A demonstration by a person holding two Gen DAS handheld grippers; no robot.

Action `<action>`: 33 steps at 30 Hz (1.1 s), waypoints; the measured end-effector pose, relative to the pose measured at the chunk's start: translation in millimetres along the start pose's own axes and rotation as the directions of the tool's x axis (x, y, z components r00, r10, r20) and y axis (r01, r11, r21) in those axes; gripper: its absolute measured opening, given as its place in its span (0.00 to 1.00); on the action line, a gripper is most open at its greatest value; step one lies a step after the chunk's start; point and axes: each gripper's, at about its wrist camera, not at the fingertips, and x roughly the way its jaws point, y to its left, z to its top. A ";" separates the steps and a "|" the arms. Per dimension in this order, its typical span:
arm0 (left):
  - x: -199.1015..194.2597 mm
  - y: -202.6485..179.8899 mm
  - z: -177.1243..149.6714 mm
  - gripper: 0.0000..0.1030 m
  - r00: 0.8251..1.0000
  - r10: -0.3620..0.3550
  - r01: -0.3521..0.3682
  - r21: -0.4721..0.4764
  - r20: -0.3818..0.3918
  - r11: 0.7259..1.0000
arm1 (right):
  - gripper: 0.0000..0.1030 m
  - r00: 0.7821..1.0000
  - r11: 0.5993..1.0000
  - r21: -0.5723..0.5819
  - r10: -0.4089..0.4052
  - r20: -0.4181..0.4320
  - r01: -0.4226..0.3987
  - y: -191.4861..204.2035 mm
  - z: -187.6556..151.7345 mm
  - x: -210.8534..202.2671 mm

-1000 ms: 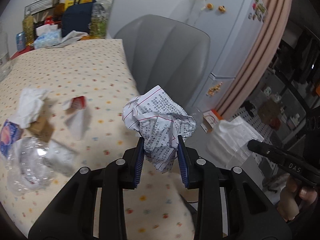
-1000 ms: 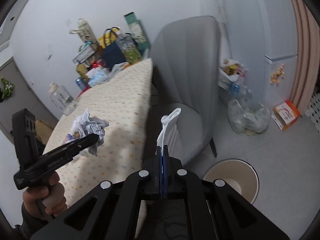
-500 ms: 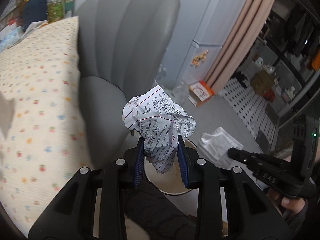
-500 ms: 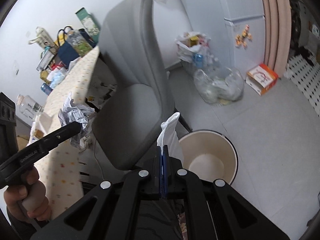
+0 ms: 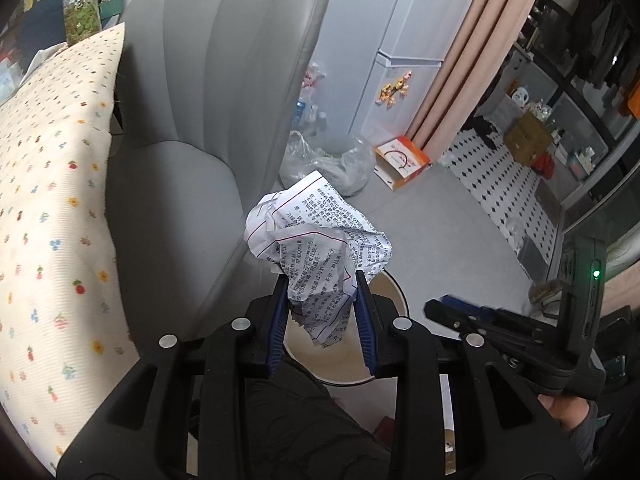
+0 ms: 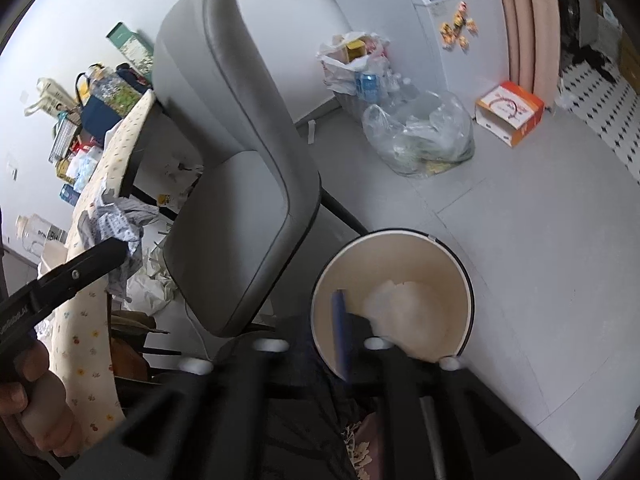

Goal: Collect trash
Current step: 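Carry the paper with the left tool while the right tool drops the bag into the bin, then open the left tool over the bin to drop the crumpled paper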

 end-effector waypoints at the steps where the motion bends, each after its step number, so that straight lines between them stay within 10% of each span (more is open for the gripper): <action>1: 2.1 -1.4 -0.3 0.30 1.000 0.001 -0.001 0.004 -0.005 1.000 | 0.59 1.000 1.000 -0.005 -0.009 0.025 0.009 -1.2 -0.3 -4.5; 15: 38.4 -41.3 1.2 0.34 0.993 -0.061 0.069 0.079 -0.099 0.994 | 0.79 0.975 0.988 0.058 -0.149 0.163 0.142 -43.0 5.3 -91.5; 20: 39.2 -52.8 1.6 0.72 0.994 -0.046 0.057 0.107 -0.102 0.993 | 0.79 0.969 0.985 0.091 -0.162 0.186 0.147 -58.5 7.4 -103.0; 33: -27.0 -12.8 15.0 0.85 0.998 -0.027 0.028 -0.016 0.055 0.999 | 0.85 0.965 0.991 0.044 -0.130 0.228 0.123 -25.7 9.3 -111.6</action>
